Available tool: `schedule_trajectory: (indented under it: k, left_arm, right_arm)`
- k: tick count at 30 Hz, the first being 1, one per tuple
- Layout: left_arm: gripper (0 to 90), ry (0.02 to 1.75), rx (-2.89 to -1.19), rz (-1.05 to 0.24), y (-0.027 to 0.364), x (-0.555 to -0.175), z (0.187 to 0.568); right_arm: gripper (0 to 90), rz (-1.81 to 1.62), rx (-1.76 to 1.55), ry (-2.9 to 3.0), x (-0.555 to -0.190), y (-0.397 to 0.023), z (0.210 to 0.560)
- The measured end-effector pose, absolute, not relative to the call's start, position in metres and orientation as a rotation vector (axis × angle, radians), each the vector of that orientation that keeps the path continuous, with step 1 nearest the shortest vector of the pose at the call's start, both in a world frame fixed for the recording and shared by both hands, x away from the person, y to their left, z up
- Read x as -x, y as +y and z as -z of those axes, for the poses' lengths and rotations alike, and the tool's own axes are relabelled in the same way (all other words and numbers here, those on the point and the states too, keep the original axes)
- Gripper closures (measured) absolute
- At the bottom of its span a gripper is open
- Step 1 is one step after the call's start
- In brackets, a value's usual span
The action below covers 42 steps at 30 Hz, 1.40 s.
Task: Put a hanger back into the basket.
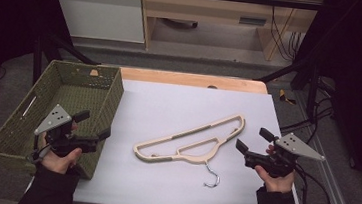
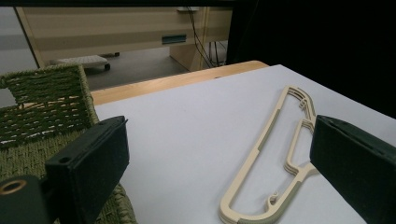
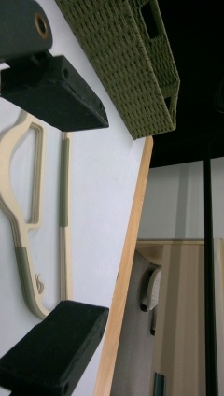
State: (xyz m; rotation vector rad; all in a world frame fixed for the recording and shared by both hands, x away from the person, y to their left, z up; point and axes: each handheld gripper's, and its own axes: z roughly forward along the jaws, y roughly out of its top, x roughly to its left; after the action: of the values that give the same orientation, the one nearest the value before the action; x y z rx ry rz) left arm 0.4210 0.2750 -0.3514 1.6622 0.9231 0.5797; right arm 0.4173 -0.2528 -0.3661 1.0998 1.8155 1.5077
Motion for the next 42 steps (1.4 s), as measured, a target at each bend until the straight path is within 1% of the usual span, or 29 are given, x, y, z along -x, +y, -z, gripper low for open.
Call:
schedule_trajectory:
  k: [6, 14, 20, 22, 23, 25, 26, 29, 30, 33, 34, 37, 38, 39, 40, 41, 42]
  left_arm:
    - [4.3, 0.926, -1.665, -0.578, 0.274, -0.421, 0.353]
    - [4.3, 0.922, -1.671, -0.585, 0.272, -0.421, 0.353]
    - [4.4, 0.922, -1.671, -0.589, 0.272, -0.422, 0.355]
    - [4.4, 0.921, -1.672, -0.59, 0.271, -0.422, 0.355]
    - [4.4, 0.919, -1.672, -0.59, 0.271, -0.421, 0.355]
    - [4.2, 0.916, -1.675, -0.591, 0.27, -0.421, 0.355]
    - [4.2, 0.915, -1.674, -0.592, 0.27, -0.421, 0.355]
    - [4.1, 0.916, -1.677, -0.597, 0.271, -0.42, 0.355]
    - [4.1, 0.918, -1.668, -0.595, 0.271, -0.42, 0.355]
    - [4.2, 0.917, -1.665, -0.596, 0.271, -0.42, 0.355]
    - [4.1, 0.917, -1.665, -0.596, 0.271, -0.42, 0.355]
    - [4.1, 0.914, -1.675, -0.598, 0.271, -0.42, 0.355]
    - [4.1, 0.916, -1.67, -0.595, 0.27, -0.42, 0.355]
    - [4.1, 0.915, -1.672, -0.595, 0.269, -0.42, 0.356]
    - [4.1, 0.915, -1.674, -0.596, 0.269, -0.42, 0.356]
    - [4.1, 0.914, -1.676, -0.596, 0.268, -0.42, 0.356]
    - [4.1, 0.912, -1.677, -0.596, 0.268, -0.42, 0.356]
  right_arm:
    - [12.5, -1.48, -1.128, 1.86, -0.42, -0.242, 0.373]
    - [16.3, -1.398, -1.138, 1.993, -0.424, -0.217, 0.389]
    - [22.5, -1.329, -1.145, 2.067, -0.426, -0.203, 0.402]
    - [25.9, -1.304, -1.161, 2.091, -0.426, -0.197, 0.409]
    - [25.9, -1.304, -1.161, 2.091, -0.426, -0.197, 0.409]
    - [29.3, -1.266, -1.175, 2.117, -0.426, -0.192, 0.415]
    - [29.3, -1.266, -1.175, 2.117, -0.426, -0.192, 0.415]
    - [34.0, -1.22, -1.188, 2.161, -0.426, -0.186, 0.425]
    - [34.0, -1.22, -1.188, 2.161, -0.426, -0.186, 0.425]
    - [39.2, -1.189, -1.23, 2.2, -0.427, -0.182, 0.436]
    - [39.2, -1.189, -1.23, 2.2, -0.427, -0.182, 0.436]
    - [44.8, -1.161, -1.248, 2.241, -0.428, -0.179, 0.444]
    - [50.7, -1.149, -1.286, 2.253, -0.43, -0.177, 0.449]
    - [53.5, -1.142, -1.295, 2.268, -0.43, -0.177, 0.451]
    - [53.5, -1.142, -1.295, 2.268, -0.43, -0.177, 0.451]
    - [58.3, -1.124, -1.31, 2.272, -0.431, -0.175, 0.455]
    - [60.6, -1.117, -1.315, 2.279, -0.432, -0.174, 0.457]
